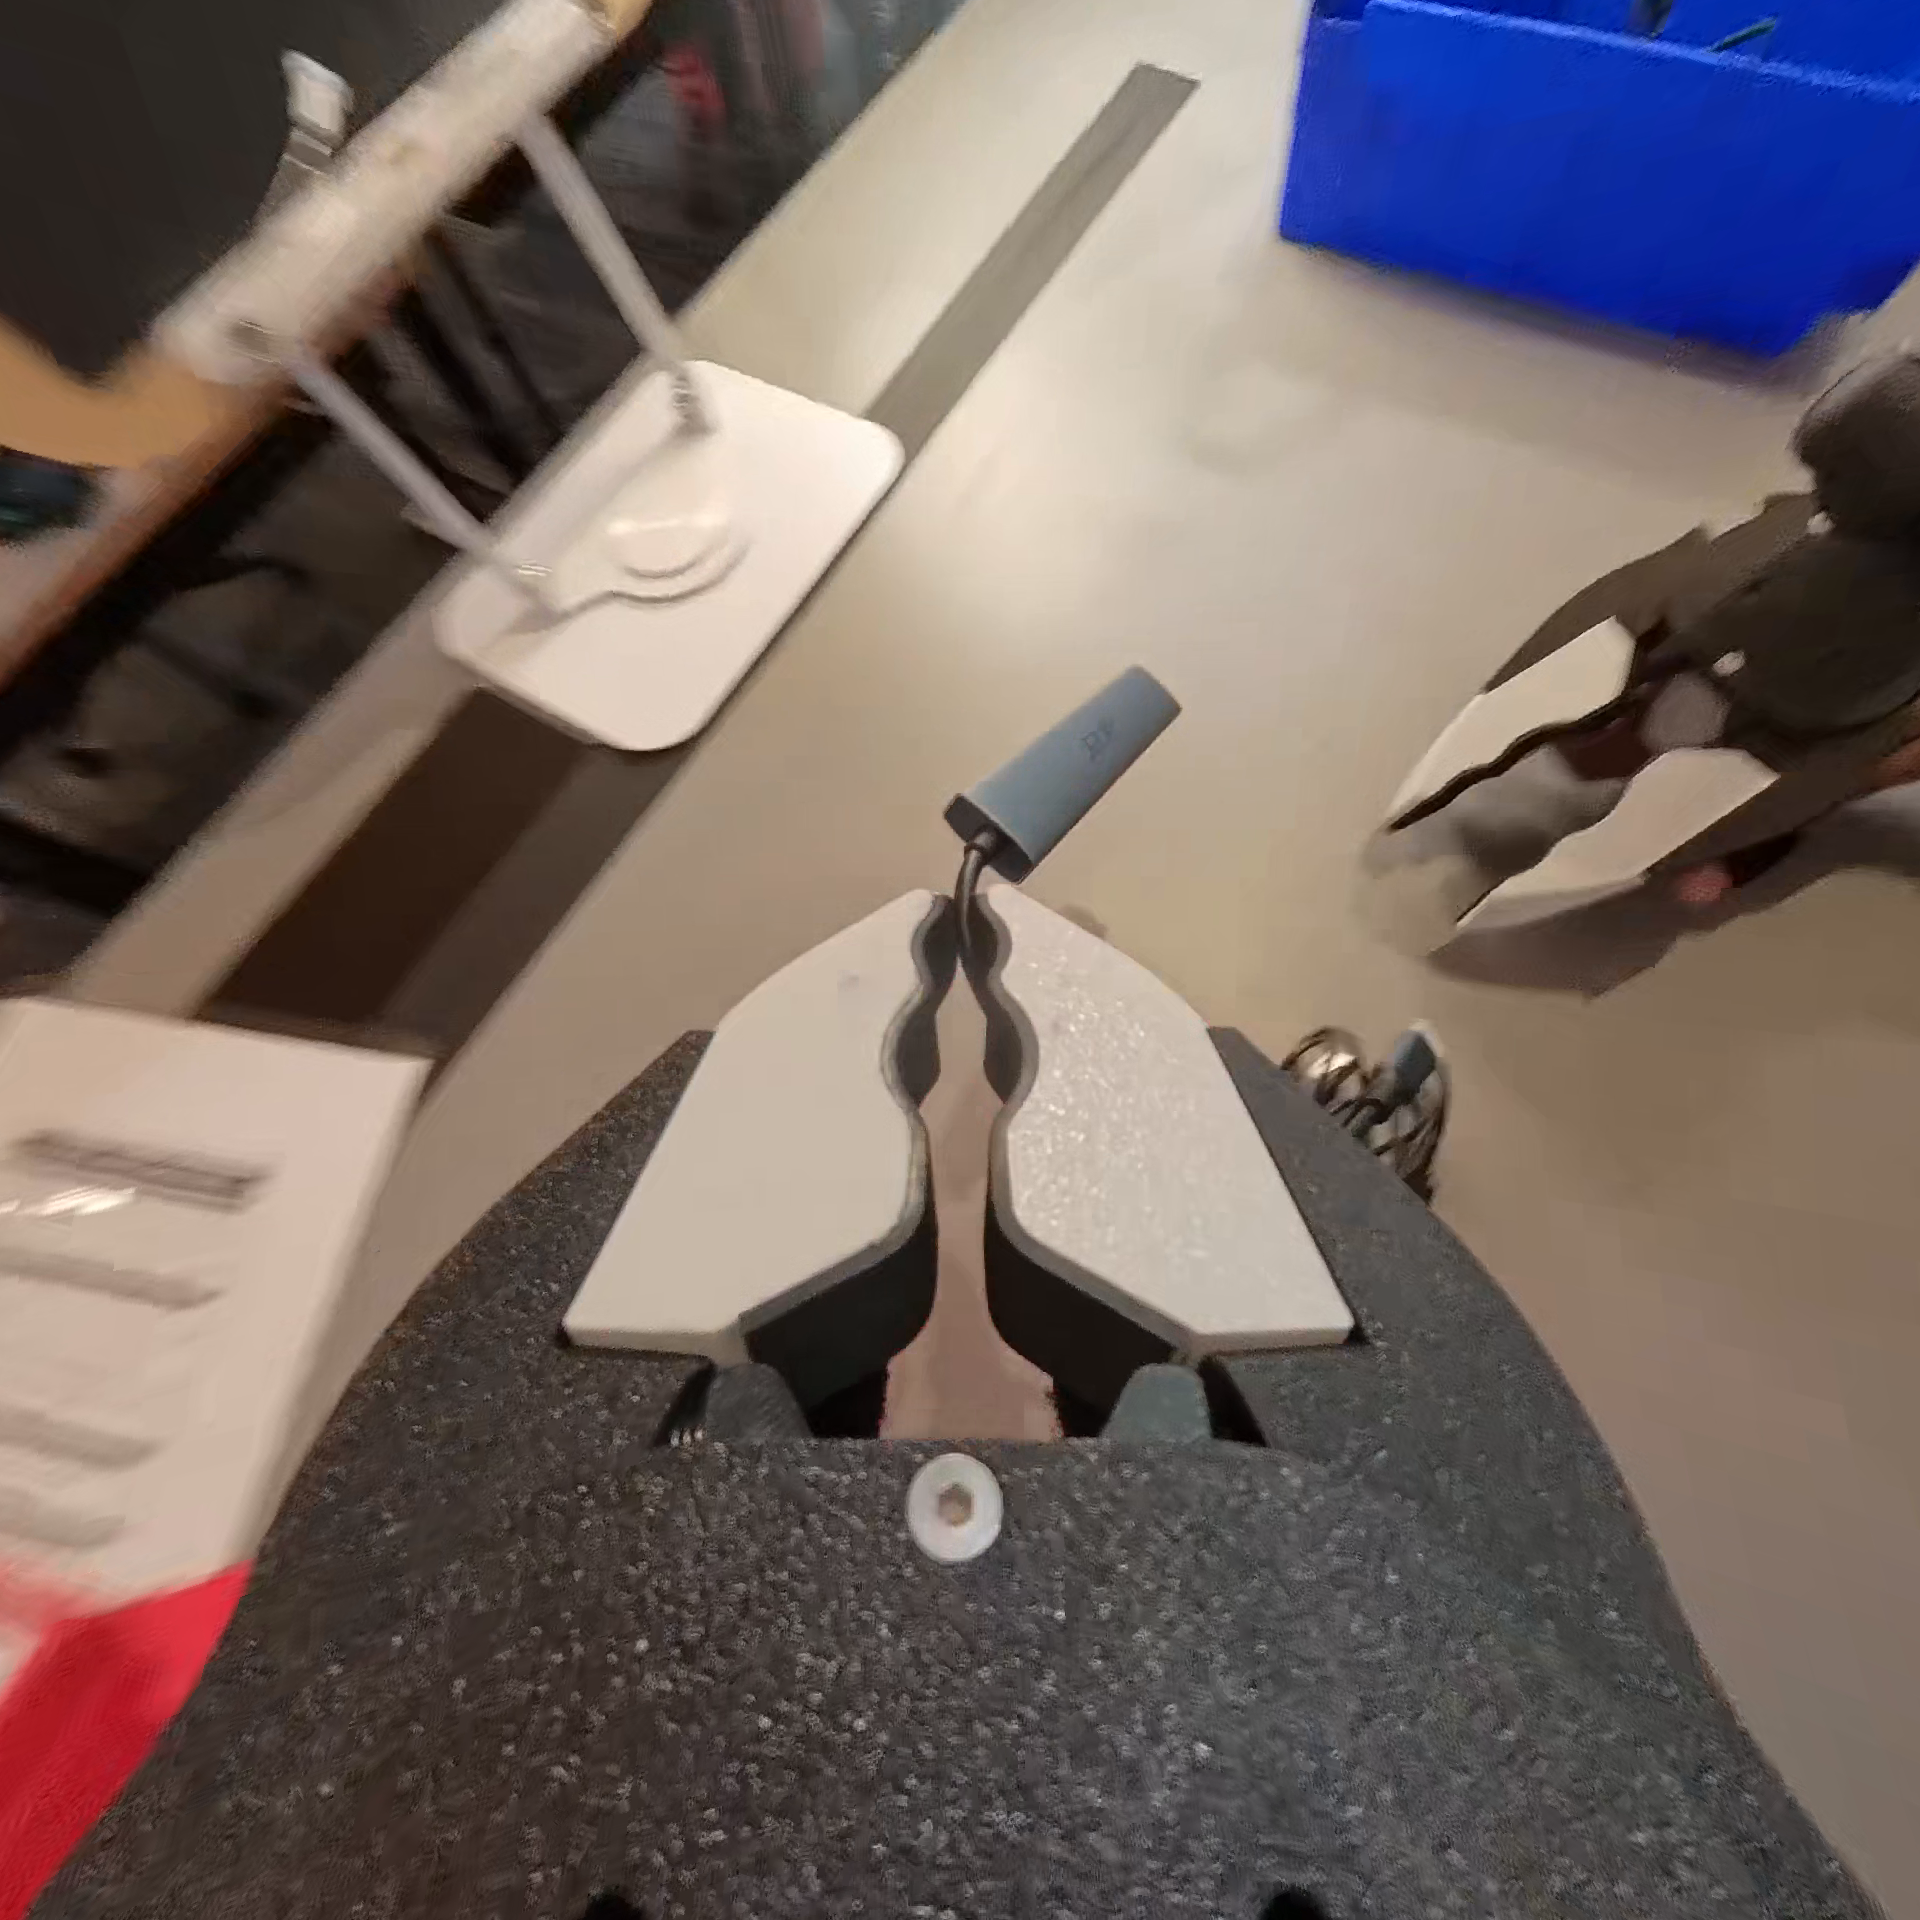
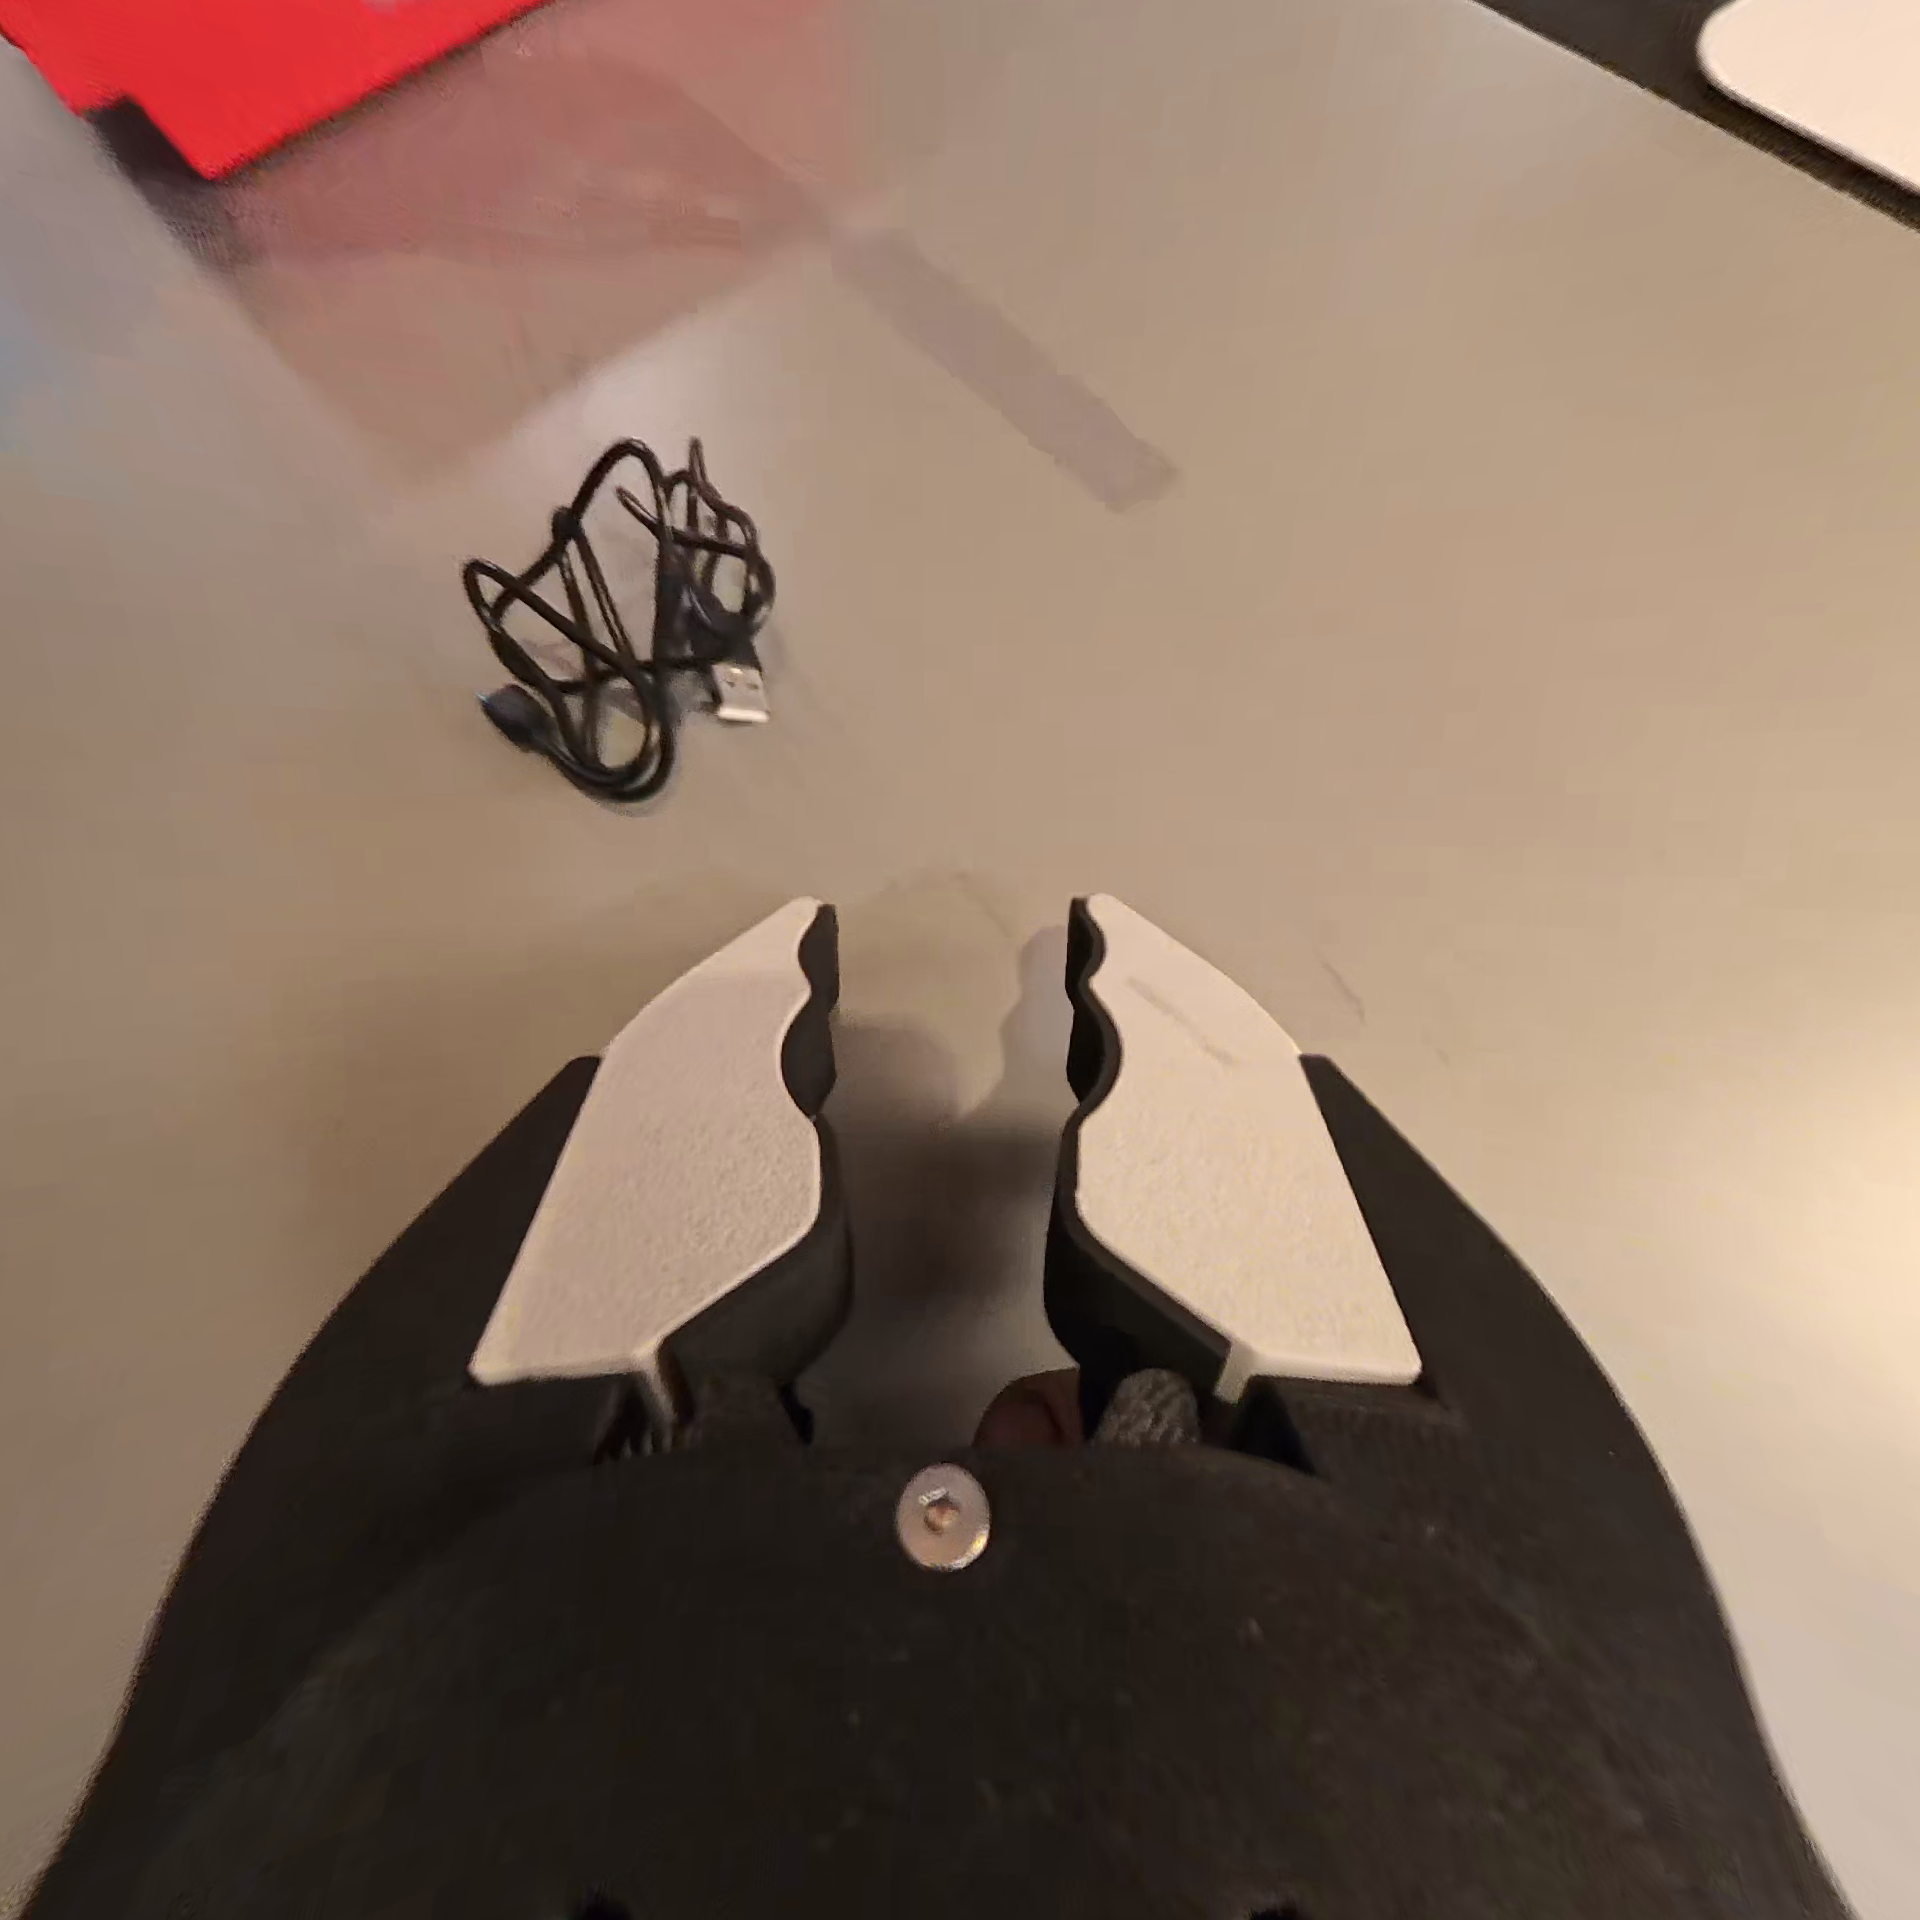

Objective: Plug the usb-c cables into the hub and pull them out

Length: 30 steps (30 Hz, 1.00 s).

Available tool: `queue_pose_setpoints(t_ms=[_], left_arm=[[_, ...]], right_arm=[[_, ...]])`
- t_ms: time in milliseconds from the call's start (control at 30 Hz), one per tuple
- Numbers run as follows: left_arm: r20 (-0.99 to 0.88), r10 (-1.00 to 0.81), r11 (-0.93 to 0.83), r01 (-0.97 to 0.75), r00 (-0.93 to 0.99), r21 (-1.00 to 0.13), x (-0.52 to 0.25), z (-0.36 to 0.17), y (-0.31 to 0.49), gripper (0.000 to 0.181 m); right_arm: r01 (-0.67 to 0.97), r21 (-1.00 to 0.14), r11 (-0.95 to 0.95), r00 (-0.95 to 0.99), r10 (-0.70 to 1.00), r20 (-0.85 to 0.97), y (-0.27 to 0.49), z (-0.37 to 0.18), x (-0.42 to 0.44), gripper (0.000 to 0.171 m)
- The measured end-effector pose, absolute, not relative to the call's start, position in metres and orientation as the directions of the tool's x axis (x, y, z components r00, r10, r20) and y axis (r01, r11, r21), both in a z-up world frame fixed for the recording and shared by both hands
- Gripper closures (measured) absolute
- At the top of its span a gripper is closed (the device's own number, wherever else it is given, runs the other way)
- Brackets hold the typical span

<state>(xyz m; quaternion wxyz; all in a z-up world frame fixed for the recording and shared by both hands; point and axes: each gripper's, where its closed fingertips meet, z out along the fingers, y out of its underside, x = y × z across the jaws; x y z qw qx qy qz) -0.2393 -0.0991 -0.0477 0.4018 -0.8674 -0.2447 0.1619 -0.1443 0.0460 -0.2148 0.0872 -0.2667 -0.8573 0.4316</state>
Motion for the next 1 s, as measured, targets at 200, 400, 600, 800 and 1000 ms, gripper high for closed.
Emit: queue_pose_setpoints(t_ms=[200,400,600,800,1000], left_arm=[[0.168,0.532,-0.502,0.469,0.83,-0.727,-0.224,-0.164,-0.023,0.178],[0.276,0.476,-0.511,0.518,0.835,-0.686,-0.189,-0.204,0.005,0.178],[0.235,0.373,-0.562,0.42,0.898,-0.713,-0.178,-0.188,-0.003,0.154],[0.145,0.427,-0.492,0.364,0.892,-0.791,-0.219,-0.174,-0.05,0.127],[0.287,0.465,-0.325,0.463,0.837,-0.825,-0.23,-0.198,-0.063,0.133]], right_arm=[[0.497,-0.72,0.483,-0.786,0.602,-0.138,0.066,-0.227,-0.146,0.13],[0.56,-0.695,0.451,-0.752,0.629,-0.198,0.09,-0.23,-0.146,0.136],[0.531,-0.667,0.523,-0.78,0.609,-0.144,0.099,-0.235,-0.153,0.142],[0.502,-0.654,0.566,-0.82,0.552,-0.151,0.084,-0.234,-0.154,0.14],[0.357,-0.676,0.644,-0.919,0.371,-0.133,0.029,-0.226,-0.121,0.14]])
